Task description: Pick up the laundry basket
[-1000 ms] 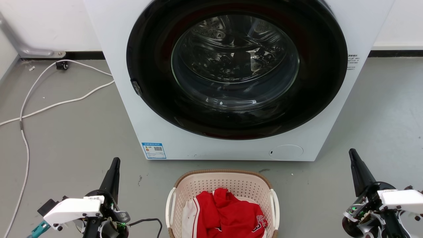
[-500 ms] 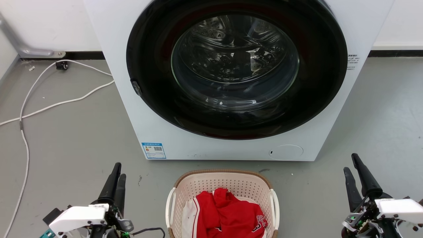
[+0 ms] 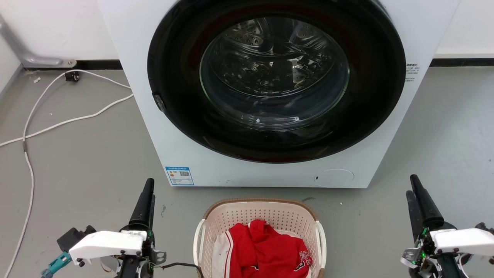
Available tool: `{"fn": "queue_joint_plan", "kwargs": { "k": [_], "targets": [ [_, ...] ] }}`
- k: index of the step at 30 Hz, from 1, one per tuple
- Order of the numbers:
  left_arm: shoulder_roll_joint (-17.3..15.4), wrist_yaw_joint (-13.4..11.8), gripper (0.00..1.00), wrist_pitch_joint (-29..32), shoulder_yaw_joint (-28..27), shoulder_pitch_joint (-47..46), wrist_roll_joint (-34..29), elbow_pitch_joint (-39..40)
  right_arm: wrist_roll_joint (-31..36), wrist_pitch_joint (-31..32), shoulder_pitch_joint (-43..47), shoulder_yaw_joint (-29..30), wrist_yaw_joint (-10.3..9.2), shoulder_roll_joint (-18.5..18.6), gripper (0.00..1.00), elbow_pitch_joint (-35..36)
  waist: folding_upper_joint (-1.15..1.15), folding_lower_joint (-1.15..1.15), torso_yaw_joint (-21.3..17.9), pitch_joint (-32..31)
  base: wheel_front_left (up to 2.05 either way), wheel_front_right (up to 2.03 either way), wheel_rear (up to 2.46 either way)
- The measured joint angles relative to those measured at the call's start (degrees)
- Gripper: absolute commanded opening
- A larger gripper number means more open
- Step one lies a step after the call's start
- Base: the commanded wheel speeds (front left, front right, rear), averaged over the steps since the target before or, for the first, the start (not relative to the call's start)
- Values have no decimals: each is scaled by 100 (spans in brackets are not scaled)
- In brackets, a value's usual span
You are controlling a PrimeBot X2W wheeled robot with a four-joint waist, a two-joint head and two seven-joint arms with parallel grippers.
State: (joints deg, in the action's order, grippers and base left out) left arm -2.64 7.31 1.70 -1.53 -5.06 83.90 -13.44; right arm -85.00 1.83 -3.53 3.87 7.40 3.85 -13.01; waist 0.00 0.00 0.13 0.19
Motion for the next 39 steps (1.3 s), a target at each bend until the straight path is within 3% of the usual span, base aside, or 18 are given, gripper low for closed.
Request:
{"fn": "queue_joint_plan", "kwargs": {
  "k": [19,39],
  "targets": [
    [-2,0,100,-433,302,-53,-2371,157,3040,-436,80,8,0,-4,100,274,0,0,23,-17,0,0,0],
    [-8,-102,100,-798,615,-225,-4329,2,5213,-798,116,-65,0,-38,100,326,0,0,38,-19,0,0,0]
  ]
}}
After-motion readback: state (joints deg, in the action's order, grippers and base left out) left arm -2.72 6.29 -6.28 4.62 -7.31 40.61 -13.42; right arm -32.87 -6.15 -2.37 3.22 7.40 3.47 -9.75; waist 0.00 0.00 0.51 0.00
